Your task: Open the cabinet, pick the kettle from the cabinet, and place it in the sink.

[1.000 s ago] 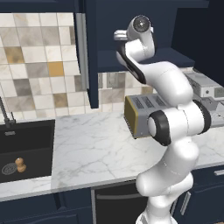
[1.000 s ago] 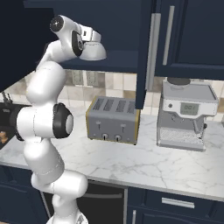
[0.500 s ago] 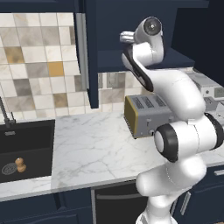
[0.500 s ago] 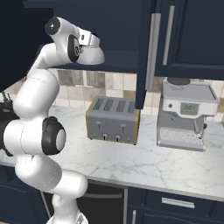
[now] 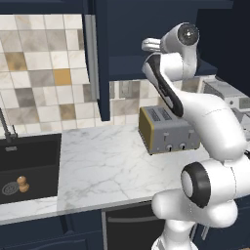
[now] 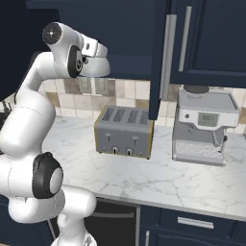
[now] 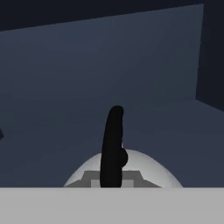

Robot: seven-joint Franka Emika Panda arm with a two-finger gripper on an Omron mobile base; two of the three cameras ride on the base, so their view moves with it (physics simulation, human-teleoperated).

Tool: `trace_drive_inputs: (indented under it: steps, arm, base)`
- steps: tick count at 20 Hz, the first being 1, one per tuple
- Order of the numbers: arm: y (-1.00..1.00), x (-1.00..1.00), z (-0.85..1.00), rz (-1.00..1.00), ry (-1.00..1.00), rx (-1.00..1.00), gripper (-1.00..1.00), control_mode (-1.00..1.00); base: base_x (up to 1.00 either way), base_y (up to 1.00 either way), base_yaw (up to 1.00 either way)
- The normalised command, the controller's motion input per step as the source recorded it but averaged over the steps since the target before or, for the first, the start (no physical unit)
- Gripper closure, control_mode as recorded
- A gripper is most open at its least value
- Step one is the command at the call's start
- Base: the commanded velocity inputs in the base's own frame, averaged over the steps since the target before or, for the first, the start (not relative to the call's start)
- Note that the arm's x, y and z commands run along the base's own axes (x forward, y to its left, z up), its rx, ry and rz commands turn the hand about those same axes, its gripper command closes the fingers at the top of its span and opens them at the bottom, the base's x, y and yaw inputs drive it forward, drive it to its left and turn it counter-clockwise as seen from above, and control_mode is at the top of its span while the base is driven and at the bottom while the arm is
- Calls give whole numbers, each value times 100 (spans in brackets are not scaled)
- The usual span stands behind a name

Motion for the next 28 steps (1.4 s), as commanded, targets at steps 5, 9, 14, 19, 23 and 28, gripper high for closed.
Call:
trace_drive_inputs:
  steps: [5,9,14,19,23,28]
  arm:
    - [-5,-71,2,5,0,2,100,-100]
    - [-2,-71,0,9,0,1,100,-100]
    - [-4,-68,1,10,0,3,100,-100]
    - [-4,-64,0,15,0,2,100,-100]
    - [0,-65,0,15,0,0,100,-100]
    - [0,-55,-2,14,0,0,100,-100]
  base:
    - [0,0,0]
    - [0,0,0]
    - [0,0,0]
    - [0,0,0]
    - [0,0,0]
    - [0,0,0]
